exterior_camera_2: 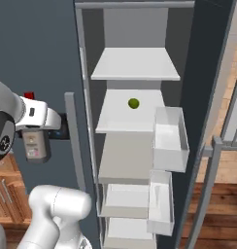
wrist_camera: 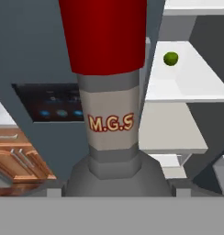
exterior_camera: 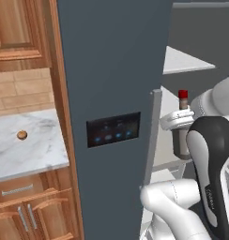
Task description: Place the liquor on the top shelf of the fridge to keep it out of children's reach, and place the lime and tangerine on lower shelves for easy access.
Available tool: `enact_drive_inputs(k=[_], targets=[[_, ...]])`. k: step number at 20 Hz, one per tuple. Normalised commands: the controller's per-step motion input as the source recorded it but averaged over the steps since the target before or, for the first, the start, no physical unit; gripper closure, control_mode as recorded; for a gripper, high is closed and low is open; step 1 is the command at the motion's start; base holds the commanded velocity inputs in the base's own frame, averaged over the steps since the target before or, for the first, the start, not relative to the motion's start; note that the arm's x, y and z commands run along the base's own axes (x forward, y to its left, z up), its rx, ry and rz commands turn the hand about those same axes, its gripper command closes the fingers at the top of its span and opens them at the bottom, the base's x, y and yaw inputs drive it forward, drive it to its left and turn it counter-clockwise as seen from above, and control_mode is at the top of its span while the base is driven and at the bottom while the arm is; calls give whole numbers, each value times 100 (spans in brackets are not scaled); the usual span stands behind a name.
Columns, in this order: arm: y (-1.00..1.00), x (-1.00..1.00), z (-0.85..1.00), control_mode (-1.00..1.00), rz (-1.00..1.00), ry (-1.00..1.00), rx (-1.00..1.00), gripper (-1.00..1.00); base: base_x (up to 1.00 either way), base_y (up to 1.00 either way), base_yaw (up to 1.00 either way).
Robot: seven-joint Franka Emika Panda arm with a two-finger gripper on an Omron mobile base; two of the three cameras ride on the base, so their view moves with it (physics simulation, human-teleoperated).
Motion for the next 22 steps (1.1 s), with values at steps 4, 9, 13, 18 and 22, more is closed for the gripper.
enact_drive_inputs(k=[4,9,13,18,22], targets=[[0,0,0,100,0,0,0,100,2,-49,0],[0,0,0,100,0,0,0,100,3,-29,0],[0,0,0,100,0,0,0,100,4,-24,0],[0,0,0,100,0,0,0,100,3,-32,0],[0,0,0,100,0,0,0,100,4,-41,0]])
